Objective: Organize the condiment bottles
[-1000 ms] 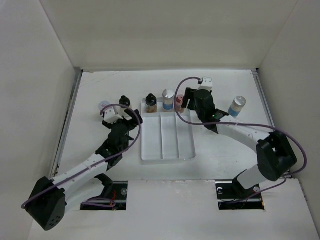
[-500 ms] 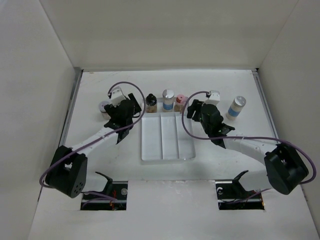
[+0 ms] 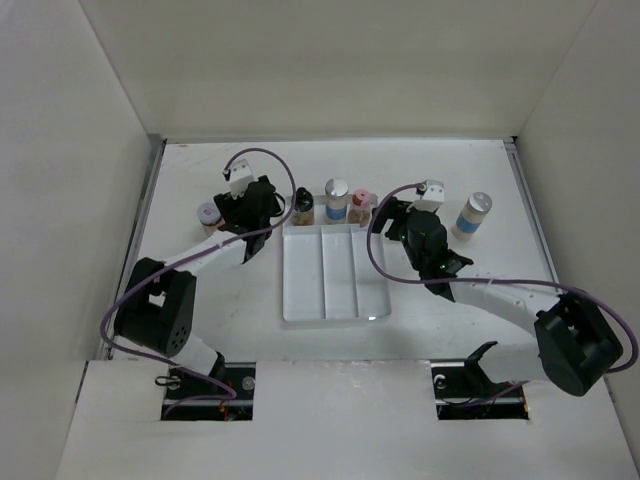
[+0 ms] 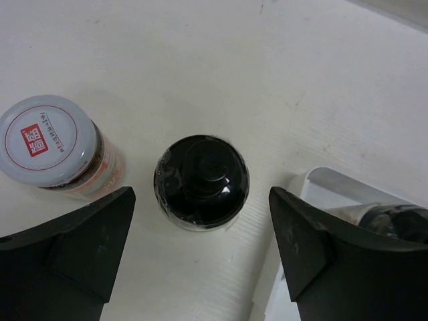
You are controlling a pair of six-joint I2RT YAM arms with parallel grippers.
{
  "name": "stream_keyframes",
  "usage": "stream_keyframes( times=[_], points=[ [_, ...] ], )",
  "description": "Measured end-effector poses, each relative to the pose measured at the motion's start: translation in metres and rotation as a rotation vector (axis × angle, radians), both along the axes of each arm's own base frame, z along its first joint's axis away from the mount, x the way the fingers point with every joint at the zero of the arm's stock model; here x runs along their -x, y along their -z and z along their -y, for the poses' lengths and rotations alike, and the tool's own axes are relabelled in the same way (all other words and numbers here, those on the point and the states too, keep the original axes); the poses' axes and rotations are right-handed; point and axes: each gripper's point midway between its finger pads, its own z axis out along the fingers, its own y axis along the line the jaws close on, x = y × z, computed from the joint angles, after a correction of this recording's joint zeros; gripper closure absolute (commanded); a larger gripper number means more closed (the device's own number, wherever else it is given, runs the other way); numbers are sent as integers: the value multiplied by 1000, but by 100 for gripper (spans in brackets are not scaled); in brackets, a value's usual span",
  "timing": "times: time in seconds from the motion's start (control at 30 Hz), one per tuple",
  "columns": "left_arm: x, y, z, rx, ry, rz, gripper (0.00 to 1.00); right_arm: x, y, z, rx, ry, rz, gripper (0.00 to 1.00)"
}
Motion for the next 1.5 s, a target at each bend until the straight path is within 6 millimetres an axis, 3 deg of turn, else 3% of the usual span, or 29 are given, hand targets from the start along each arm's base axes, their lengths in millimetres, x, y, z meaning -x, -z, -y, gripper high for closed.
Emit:
stream_keyframes(
  times=[0.13,0.33,0.5,0.57,0.7,0.8,0.9,1.1,1.27,1.43,1.5],
  points=[
    [-8,17,-3,-39,-11,-49,31,0,-7,0,-14,1,20,16],
    [-15,23,-3,-64,-14,-70,55,0,-7,0,-12,2,19,15],
    [-7,17,-2,-66,-3,-66,58,0,-6,0,-10,1,19,15],
    [5,6,-1,-69,9,-47,58,0,-5,0,-9,1,17,14],
    [39,-38,13,-46,64,63,59,0,-5,0,-9,1,18,14],
    [66,-69,31,-6,126,155,59,1,-4,1,-9,1,18,13],
    [90,-78,58,13,211,187,59,2,-4,2,-12,1,22,13],
    [120,-45,114,-12,391,117,59,4,-5,4,-18,3,30,12],
    [110,-14,124,-47,401,59,59,2,-5,6,-19,10,32,12],
    [92,22,123,-76,382,-2,58,2,-6,6,-19,10,33,11],
    [82,20,125,-64,371,19,53,2,-6,7,-20,11,33,11]
  ],
)
